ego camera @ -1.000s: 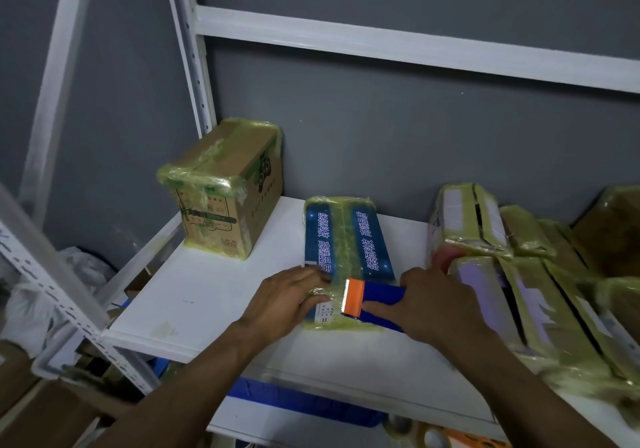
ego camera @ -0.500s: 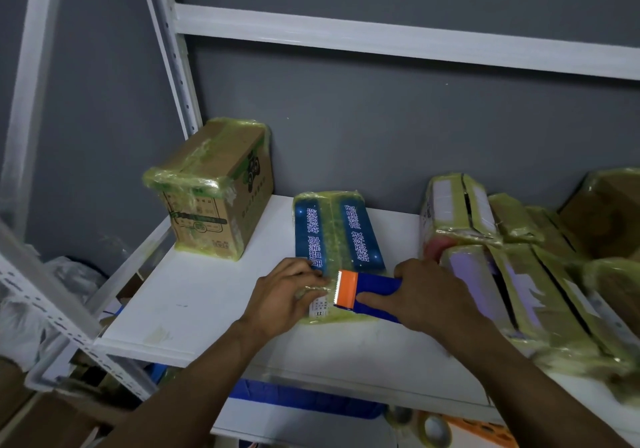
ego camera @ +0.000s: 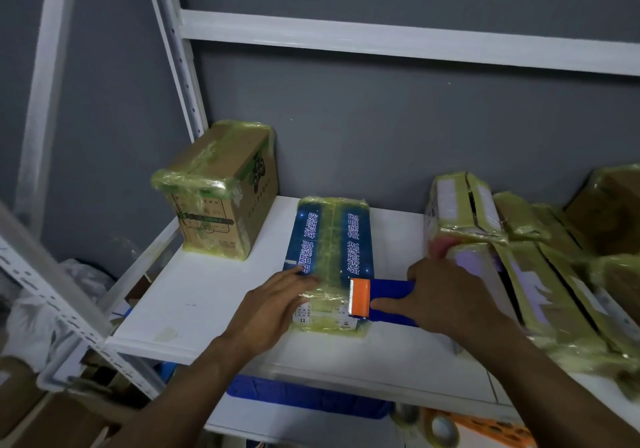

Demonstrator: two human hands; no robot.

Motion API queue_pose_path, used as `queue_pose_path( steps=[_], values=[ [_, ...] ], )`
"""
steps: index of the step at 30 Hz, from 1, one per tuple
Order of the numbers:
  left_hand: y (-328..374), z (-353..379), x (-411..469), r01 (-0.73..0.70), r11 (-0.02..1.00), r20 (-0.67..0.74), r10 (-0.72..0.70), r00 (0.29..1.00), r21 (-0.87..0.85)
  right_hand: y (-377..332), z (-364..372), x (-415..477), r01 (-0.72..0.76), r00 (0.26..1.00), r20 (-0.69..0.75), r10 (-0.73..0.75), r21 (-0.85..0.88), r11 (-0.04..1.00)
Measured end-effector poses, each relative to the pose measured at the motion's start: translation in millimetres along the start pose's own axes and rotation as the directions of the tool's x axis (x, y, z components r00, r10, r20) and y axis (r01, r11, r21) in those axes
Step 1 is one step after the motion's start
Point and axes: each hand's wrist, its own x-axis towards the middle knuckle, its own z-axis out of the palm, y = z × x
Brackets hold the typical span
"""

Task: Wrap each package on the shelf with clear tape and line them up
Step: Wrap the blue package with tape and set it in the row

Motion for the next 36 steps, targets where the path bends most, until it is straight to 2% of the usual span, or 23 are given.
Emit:
queue_pose_path(
  steps=[3, 6, 9, 13, 17, 28, 33, 36],
  values=[
    [3, 1, -1, -0.062, 0.994, 0.019, 0.06, 0.998, 0.094, -2, 1, 1, -0.003, 1.0, 0.004, 0.003, -0.006, 1.0],
    [8, 2, 2, -0.065, 0.992, -0.055, 0.071, 0.996, 0.105, -2, 2, 0, -0.012, 1.0, 0.021, 0.011, 0.022, 1.0],
    [14, 8, 15, -0.08, 0.985, -0.061, 0.091, 0.994, 0.156, -1, 5, -1, -0.017, 1.0, 0.024, 0.017, 0.034, 0.999],
    [20, 18, 26, -0.12, 0.986, -0.043, 0.125, 0.991, 0.114, 1, 7, -1, -0.043, 0.999, 0.022, 0.042, 0.038, 0.998],
    [16, 27, 22, -0.148, 0.971, -0.09, 0.167, 0.982, 0.189, 1, 11, -3, -0.055, 0.997, 0.058, 0.052, 0.05, 0.997],
    [2, 9, 14, -0.219, 0.962, -0.065, 0.232, 0.971, 0.164, -7, 8, -18, -0.011, 0.997, 0.082, -0.002, 0.155, 0.988],
    [-5, -1, 3, -0.162, 0.971, -0.088, 0.18, 0.98, 0.176, -6, 5, -23, 0.001, 0.995, 0.103, -0.016, 0.144, 0.99],
    [-5, -3, 0, -0.151, 0.977, -0.021, 0.156, 0.988, 0.151, -6, 4, -21, -0.004, 0.996, 0.093, -0.008, 0.129, 0.992]
  ],
)
